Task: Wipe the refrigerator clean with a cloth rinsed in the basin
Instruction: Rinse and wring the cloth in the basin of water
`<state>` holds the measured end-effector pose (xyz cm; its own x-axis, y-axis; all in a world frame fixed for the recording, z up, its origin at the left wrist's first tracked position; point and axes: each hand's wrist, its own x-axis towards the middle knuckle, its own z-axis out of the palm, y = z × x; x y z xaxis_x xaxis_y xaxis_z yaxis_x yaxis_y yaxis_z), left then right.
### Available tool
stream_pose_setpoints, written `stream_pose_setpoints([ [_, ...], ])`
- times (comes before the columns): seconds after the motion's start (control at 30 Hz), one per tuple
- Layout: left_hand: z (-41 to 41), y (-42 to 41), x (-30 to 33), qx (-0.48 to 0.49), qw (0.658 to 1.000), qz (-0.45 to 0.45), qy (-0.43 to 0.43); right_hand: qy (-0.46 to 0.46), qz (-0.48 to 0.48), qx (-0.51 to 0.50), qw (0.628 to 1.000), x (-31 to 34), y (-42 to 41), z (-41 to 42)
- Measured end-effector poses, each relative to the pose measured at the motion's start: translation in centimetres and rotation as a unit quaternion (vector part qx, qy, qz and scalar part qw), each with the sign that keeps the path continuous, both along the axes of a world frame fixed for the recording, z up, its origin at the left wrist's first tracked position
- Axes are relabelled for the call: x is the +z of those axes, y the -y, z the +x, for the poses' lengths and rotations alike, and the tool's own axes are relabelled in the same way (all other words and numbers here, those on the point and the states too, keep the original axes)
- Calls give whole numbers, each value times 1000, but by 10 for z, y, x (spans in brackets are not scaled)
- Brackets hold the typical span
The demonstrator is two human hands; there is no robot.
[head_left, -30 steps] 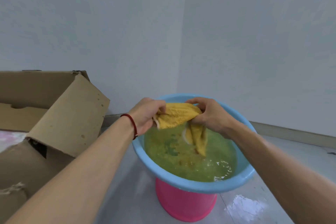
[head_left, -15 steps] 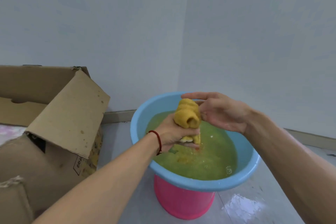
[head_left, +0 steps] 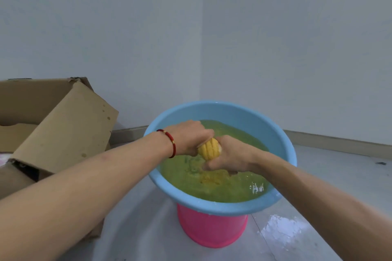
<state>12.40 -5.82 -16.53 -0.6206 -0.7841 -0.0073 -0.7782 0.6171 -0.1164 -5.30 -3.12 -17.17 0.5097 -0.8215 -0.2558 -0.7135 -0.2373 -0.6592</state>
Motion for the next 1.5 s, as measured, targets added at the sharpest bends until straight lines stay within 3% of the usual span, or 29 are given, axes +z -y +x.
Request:
stream_pose_setpoints([
  [0.13, -19, 0, 2, 162, 973, 159, -48, -156, -242, 28, 957, -1, 6, -1],
  [0.2, -23, 2, 2, 205, 921, 310, -118, -198, -325, 56, 923, -3, 7, -5],
  [0.27, -24, 5, 2, 236, 842, 443, -198, -225, -386, 71, 892, -2, 8, -8],
  [0.33, -22, 3, 1, 258, 795, 495, -239, -215, -374, 72, 899, -4, 10, -9],
  [0.4, -21, 5, -2, 258, 820, 447, -246, -144, -237, 43, 960, -1, 14, -14],
  [0.43, -19, 5, -2, 245, 850, 403, -234, -46, -125, 3, 991, 3, 13, -18],
  [0.47, -17, 6, -1, 215, 889, 343, -215, 85, -13, -58, 995, 9, 12, -22],
  [0.53, -10, 9, 4, 113, 962, 168, -184, 291, 146, -207, 923, 10, 10, -27],
  [0.57, -8, 8, 6, 50, 978, 78, -184, 340, 213, -254, 880, 9, 10, -28],
  [0.63, -4, 7, 11, -70, 976, -39, -203, 365, 339, -249, 830, 2, 8, -24],
  [0.77, 2, 1, 12, -212, 946, -181, -162, 403, 495, -94, 764, -4, -3, -10],
  [0.83, 10, 3, 11, -224, 942, -204, -144, 400, 461, -55, 790, -3, -9, -5],
  [0.9, 16, 6, 10, -191, 954, -201, -112, 377, 365, -55, 850, -7, -10, 2],
  [1.0, 5, 2, 8, -40, 992, -116, -5, 193, 134, -87, 968, -11, -5, 11],
  [1.03, -4, -3, 7, 32, 997, -66, 14, 115, 63, -96, 987, -11, -2, 13],
  [1.17, -23, -3, 1, 207, 967, 147, -23, -85, -127, -58, 986, -9, 1, 17],
  [1.23, -23, 3, 6, 257, 920, 283, -81, -147, -228, -38, 962, -5, -1, 17],
  [1.3, -20, 4, 15, 291, 850, 407, -165, -187, -314, -18, 931, -1, 1, 14],
  [1.33, -21, 4, 18, 296, 830, 435, -185, -191, -336, -7, 922, 0, 3, 13],
  [1.37, -22, 4, 19, 294, 831, 433, -190, -194, -339, 5, 921, 1, 5, 11],
  [1.43, -25, 3, 17, 268, 894, 332, -138, -152, -259, 9, 954, 4, 7, 2],
  [1.5, -22, 2, 14, 201, 964, 159, -74, 30, -57, -37, 997, 10, 8, -13],
])
